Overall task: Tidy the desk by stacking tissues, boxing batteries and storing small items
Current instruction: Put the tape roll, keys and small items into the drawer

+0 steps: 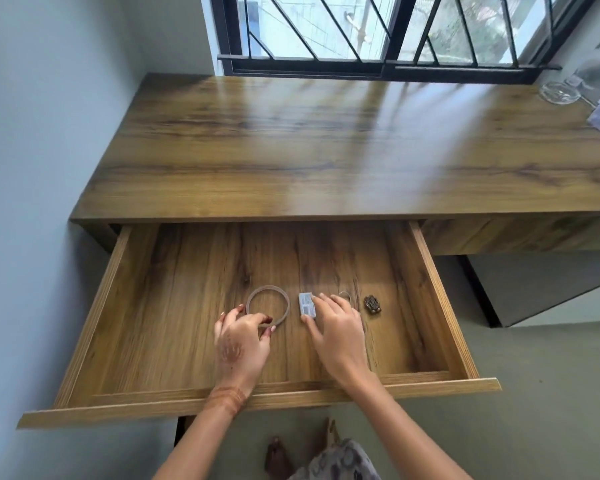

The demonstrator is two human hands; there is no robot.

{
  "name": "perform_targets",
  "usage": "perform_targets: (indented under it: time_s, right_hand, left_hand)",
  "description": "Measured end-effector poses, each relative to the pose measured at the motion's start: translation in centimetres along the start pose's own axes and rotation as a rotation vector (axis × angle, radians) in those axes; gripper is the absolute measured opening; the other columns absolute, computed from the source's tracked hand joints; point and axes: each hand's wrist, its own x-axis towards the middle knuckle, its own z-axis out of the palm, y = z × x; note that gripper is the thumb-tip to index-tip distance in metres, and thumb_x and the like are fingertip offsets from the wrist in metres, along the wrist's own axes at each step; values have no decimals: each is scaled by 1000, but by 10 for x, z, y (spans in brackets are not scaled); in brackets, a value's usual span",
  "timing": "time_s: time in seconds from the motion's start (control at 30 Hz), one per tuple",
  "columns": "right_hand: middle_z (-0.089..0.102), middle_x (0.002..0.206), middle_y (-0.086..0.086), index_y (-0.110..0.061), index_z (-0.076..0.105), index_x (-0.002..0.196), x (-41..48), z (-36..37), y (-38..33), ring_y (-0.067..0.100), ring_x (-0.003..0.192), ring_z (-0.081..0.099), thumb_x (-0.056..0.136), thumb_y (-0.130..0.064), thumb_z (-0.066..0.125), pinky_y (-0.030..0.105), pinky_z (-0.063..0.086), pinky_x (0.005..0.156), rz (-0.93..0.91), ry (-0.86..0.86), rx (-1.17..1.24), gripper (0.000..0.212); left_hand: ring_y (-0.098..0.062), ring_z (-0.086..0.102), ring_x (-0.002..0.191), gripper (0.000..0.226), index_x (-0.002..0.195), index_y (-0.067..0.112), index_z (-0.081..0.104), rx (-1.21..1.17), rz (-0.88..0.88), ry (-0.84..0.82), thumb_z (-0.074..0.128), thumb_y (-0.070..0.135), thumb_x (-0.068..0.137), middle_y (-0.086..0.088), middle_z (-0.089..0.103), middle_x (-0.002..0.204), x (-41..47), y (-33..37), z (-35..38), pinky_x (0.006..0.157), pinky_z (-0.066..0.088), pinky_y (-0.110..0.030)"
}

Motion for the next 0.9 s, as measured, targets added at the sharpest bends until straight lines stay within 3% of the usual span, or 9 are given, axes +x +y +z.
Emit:
perform_targets:
  time_s: [0.17,0.33,0.4,0.53,0.6,0.7,0.9]
  right_hand:
    - [63,121,7,-9,62,116,-39,-11,-4,24,121,53,83,-27,67,36,32,103,-91,100,-63,38]
    - [58,128,7,-11,60,119,-88,-14,0,22,127,46,89,-38,43,31,22,111,-162,110,-71,44]
    - [52,134,9,-8,57,123,-108,-14,4,22,131,39,91,-40,38,34,18,111,-178,85,-78,49]
    - [45,140,13,-2,47,131,-146,-15,14,25,135,32,90,-42,39,34,12,112,-182,20,-131,58]
    - [39,143,13,-1,41,135,-158,-14,21,26,135,30,87,-41,44,33,8,113,-183,-9,-177,62]
    - [36,145,15,1,37,136,-167,-14,24,28,135,31,75,-33,71,33,5,112,-186,-55,-246,78]
    - [45,138,18,3,47,129,-166,-13,19,30,128,43,52,-36,85,33,5,110,-141,-82,-309,95]
  left_hand:
    - [-35,64,99,20,80,9,74,18,96,133,83,10,62,-10,73,84,-36,1,-14,86,48,-51]
    - [-28,60,111,28,98,8,71,55,119,159,73,24,76,-7,72,102,-80,-15,-6,98,42,-47]
    - [-28,53,121,37,112,6,65,52,125,167,64,30,83,-10,66,117,-101,-21,-2,104,36,-46]
    - [-31,38,132,68,133,0,42,208,203,86,27,51,90,-13,46,138,-138,-39,4,107,28,-47]
    - [-31,30,136,68,139,0,28,252,216,59,37,47,89,-14,33,145,-148,-48,6,108,24,-47]
    - [-31,22,137,79,139,0,20,282,227,26,63,35,84,-15,23,147,-153,-51,4,109,19,-47]
    - [-31,21,138,86,139,2,13,322,216,-36,66,36,81,-18,23,149,-152,-48,-1,111,13,-41]
